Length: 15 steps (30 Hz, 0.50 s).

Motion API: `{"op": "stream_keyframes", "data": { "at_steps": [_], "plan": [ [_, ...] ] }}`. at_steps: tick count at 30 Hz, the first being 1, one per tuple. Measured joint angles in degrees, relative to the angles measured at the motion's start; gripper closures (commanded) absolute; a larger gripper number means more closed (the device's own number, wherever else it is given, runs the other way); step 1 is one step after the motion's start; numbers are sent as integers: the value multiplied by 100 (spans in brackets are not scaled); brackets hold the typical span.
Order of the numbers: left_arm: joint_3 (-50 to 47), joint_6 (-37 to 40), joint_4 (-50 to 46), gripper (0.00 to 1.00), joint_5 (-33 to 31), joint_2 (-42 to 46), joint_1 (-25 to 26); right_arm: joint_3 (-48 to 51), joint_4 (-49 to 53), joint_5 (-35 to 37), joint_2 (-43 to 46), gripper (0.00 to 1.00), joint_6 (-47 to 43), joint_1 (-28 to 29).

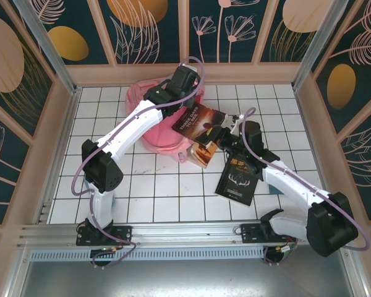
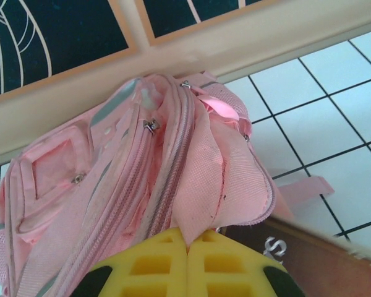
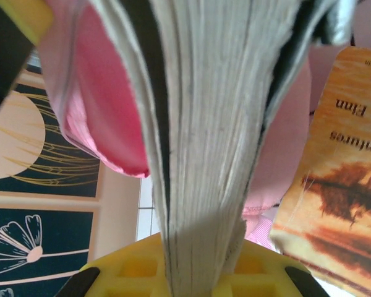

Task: Pack books, pencil case, and school supplies into a backpack

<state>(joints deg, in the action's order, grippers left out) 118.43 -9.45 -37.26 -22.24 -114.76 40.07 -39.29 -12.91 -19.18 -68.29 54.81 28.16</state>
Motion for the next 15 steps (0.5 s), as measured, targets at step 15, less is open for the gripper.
{"op": "stream_keyframes", "data": {
  "at_steps": [15],
  "plan": [
    [-17, -114, 98, 100, 407, -2, 0, -1604, -861, 680, -2199, 97, 984, 273]
  ]
}}
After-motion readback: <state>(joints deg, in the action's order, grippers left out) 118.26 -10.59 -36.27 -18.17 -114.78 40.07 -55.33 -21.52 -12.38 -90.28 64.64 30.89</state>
